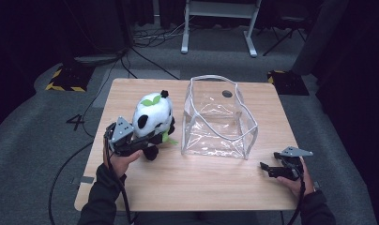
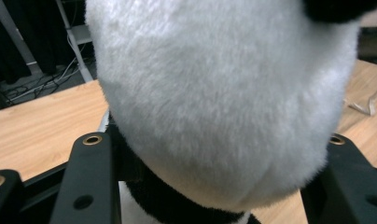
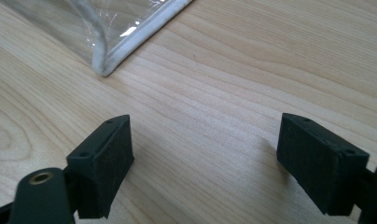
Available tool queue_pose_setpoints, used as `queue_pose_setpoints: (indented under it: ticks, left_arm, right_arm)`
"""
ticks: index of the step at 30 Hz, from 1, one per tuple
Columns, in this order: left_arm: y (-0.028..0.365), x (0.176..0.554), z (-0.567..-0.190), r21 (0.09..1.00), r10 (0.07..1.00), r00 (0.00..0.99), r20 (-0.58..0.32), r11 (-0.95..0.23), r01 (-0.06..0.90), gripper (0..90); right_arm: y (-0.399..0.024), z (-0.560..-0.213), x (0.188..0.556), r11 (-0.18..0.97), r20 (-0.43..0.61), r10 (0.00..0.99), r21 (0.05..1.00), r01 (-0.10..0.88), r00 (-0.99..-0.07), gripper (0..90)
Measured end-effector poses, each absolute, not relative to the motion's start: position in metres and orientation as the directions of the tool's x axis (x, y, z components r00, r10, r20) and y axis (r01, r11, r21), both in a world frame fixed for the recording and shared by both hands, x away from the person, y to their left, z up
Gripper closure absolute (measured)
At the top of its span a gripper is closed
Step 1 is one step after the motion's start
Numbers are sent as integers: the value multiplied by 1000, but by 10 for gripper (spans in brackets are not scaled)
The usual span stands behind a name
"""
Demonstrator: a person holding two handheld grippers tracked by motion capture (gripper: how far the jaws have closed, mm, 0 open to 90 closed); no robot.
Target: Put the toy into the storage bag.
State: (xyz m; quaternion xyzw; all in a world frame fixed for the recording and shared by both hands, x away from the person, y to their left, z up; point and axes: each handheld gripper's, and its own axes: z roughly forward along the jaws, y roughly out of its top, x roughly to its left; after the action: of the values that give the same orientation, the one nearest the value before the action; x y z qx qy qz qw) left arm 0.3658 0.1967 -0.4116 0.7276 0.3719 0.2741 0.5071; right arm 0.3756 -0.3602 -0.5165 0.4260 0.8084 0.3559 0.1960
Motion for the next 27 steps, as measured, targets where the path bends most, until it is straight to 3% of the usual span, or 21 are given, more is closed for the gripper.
queue_pose_setpoints:
  ticks: [11,27]
  left_arm:
    - [193,385,-390,957,821,571,-10,-158,244,427]
    - [182,388,-337,979,807,590,19,-136,154,427]
  right_arm:
    - [-361,-516,375,384,-13,827,744,548,-562,191]
    - [-361,-516,375,384,-14,827,744,547,-562,193]
